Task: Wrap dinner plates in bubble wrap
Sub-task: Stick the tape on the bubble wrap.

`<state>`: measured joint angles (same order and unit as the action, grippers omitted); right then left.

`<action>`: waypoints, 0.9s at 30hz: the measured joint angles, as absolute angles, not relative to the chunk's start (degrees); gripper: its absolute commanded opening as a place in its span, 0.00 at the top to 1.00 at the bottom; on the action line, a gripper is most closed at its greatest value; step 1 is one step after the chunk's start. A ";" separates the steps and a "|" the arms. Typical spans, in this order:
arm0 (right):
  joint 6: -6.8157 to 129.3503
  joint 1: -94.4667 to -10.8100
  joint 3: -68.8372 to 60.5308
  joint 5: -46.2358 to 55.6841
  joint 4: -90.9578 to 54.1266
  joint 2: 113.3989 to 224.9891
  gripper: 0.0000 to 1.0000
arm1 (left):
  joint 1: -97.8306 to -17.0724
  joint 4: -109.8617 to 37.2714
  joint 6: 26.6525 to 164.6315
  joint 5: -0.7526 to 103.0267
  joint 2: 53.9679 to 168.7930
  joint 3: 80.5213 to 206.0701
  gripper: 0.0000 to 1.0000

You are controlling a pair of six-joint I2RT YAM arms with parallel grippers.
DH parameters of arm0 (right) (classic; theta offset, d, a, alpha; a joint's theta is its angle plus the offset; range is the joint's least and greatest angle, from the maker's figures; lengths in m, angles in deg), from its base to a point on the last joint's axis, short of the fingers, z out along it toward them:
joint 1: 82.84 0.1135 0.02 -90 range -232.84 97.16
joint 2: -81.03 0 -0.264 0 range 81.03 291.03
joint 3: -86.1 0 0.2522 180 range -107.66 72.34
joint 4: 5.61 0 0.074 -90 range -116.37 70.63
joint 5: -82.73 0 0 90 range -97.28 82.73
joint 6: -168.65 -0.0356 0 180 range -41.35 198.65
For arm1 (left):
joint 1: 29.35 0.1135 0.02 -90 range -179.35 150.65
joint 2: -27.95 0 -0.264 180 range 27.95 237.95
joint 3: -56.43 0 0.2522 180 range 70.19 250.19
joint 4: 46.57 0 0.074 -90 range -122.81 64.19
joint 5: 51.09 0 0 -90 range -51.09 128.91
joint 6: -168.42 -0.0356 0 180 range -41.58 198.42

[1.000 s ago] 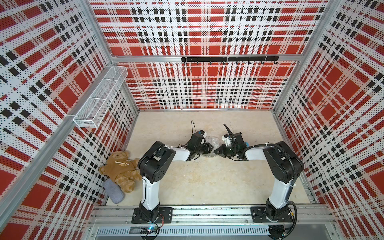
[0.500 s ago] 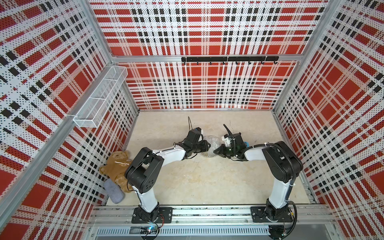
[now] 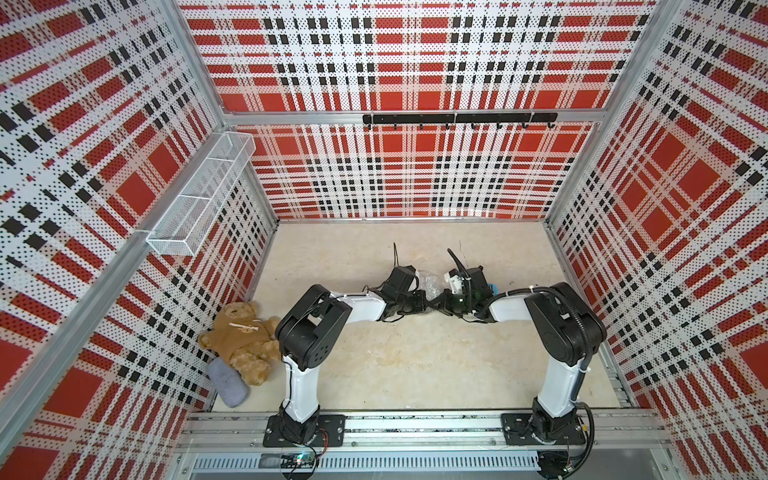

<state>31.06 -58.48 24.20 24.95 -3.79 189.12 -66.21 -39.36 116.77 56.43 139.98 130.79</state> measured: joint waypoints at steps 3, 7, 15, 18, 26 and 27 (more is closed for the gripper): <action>30.97 -58.48 24.55 24.69 -2.98 189.10 0.95 | -65.76 -41.20 117.75 56.75 141.14 131.27 0.90; 30.99 -58.70 24.63 24.60 -2.42 189.08 0.94 | -65.71 -41.85 118.06 57.06 141.90 132.30 0.88; 31.01 -58.70 24.61 24.84 -2.39 189.08 0.93 | -65.73 -41.79 117.91 58.02 141.66 133.39 0.86; 31.04 -58.70 24.61 24.84 -2.42 189.08 0.93 | -65.76 -42.14 117.86 57.98 142.08 134.64 0.87; 30.93 -58.68 24.61 24.82 -3.55 187.72 0.76 | -65.80 -43.34 118.06 56.71 146.10 136.78 0.88; 30.77 -58.68 24.61 24.82 -4.27 187.24 0.72 | -65.82 -43.53 118.04 56.51 146.10 136.78 0.88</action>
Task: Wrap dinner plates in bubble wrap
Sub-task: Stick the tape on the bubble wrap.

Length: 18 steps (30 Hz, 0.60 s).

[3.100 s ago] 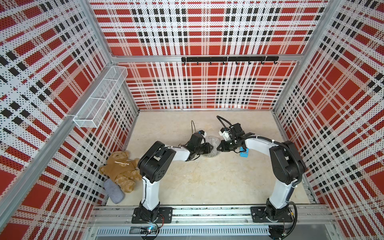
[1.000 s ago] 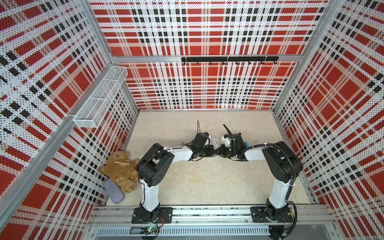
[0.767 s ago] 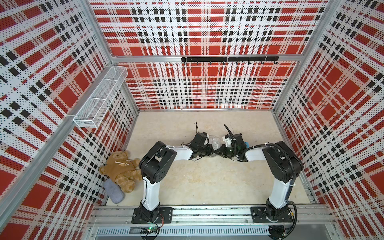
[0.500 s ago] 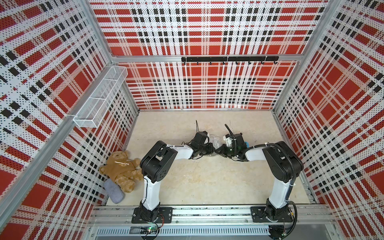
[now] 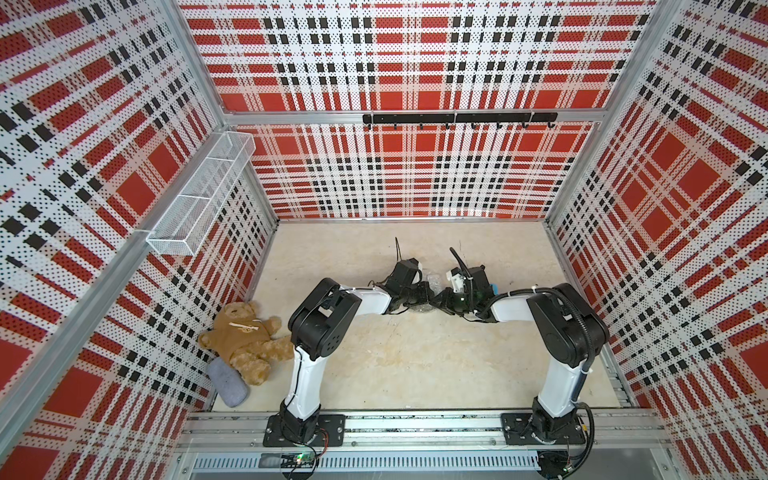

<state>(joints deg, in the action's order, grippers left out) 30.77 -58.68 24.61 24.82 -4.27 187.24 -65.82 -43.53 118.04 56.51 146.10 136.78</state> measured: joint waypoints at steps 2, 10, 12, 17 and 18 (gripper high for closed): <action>30.73 -58.68 24.61 24.84 -5.52 186.33 0.67 | -65.76 -43.82 118.04 56.34 146.10 136.78 0.88; 30.07 -58.68 25.95 20.39 -14.48 178.30 0.60 | -65.38 -44.19 117.78 56.12 146.49 136.78 0.88; 30.42 -58.68 26.12 18.35 -17.91 175.83 0.61 | -65.38 -44.23 117.75 56.10 146.51 136.78 0.88; 32.37 -58.61 25.38 14.40 -22.39 170.37 0.87 | -65.45 -44.30 117.60 56.01 146.51 136.78 0.87; 32.61 -58.59 24.63 14.42 -22.66 170.39 0.92 | -65.45 -44.32 117.58 55.99 146.51 136.78 0.87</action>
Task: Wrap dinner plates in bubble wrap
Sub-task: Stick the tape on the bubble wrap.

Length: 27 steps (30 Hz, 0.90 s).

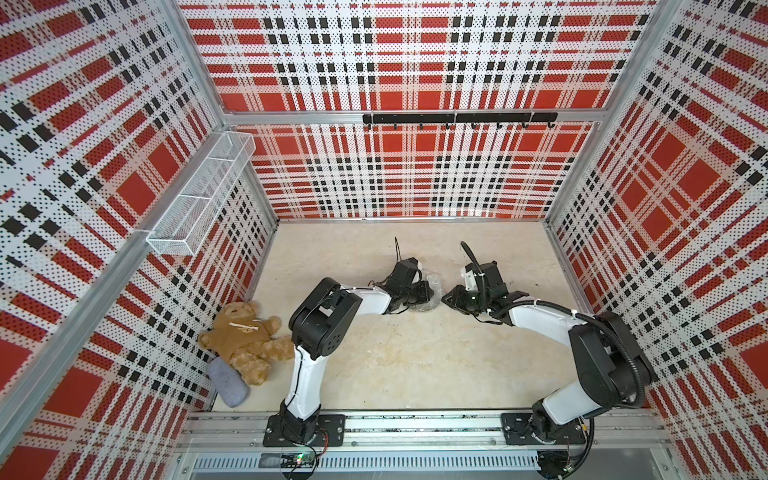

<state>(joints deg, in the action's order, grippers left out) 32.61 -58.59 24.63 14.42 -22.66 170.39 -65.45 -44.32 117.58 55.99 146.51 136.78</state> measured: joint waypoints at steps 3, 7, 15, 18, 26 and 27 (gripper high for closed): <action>34.01 -58.02 20.74 14.40 -22.81 172.38 0.98 | -65.45 -44.34 117.58 55.99 146.51 136.78 0.87; 35.23 -56.56 16.22 14.72 -22.04 177.41 1.00 | -65.56 -44.36 117.56 56.01 146.51 136.78 0.87; 34.40 -56.01 21.99 12.39 -17.34 183.35 1.00 | -65.80 -44.45 117.58 56.16 146.51 136.78 0.86; 33.24 -56.01 24.28 12.56 -12.06 183.92 1.00 | -66.10 -44.69 117.43 55.68 146.54 136.80 0.86; 31.15 -56.38 26.19 12.60 -6.74 184.14 1.00 | -66.13 -44.76 117.40 55.55 146.54 136.80 0.85; 31.15 -56.38 25.99 12.49 -7.57 183.68 1.00 | -66.13 -44.76 117.40 55.49 146.54 136.80 0.86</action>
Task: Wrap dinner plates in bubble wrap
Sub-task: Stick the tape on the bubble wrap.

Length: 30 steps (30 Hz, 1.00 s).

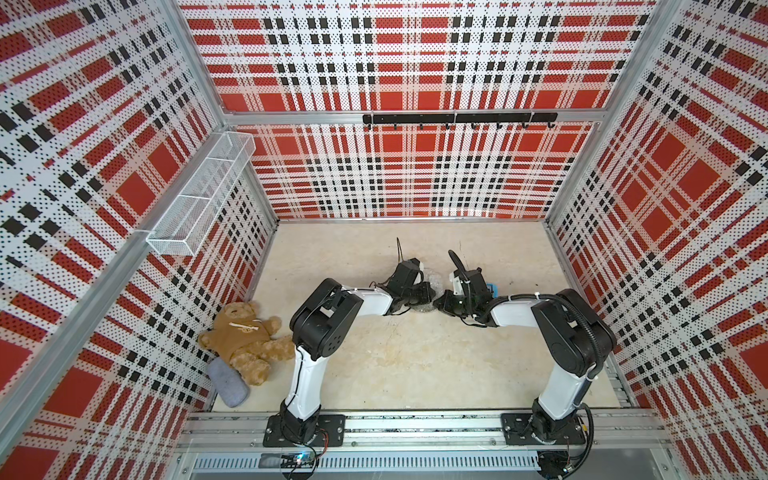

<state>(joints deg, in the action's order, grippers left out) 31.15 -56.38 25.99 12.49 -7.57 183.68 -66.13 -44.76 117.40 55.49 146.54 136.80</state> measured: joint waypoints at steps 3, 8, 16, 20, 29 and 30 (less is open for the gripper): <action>31.17 -56.38 25.20 11.05 -11.03 181.32 1.00 | -66.10 -44.74 117.40 55.40 146.58 136.80 0.86; 31.43 -56.67 24.57 8.87 -12.95 178.02 1.00 | -66.10 -44.76 117.40 55.38 146.58 136.80 0.86; 32.13 -56.75 22.80 10.53 -13.10 182.68 1.00 | -66.10 -44.78 117.40 55.40 146.58 136.80 0.83; 32.48 -56.78 23.00 10.99 -12.51 184.47 1.00 | -66.08 -45.00 117.38 55.99 146.51 136.80 0.80; 32.54 -56.78 22.86 11.36 -12.65 184.69 1.00 | -65.32 -39.25 117.21 56.73 140.04 136.84 0.73; 32.61 -56.78 22.65 11.36 -13.00 184.69 1.00 | -65.06 -38.73 117.21 56.75 138.51 136.84 0.72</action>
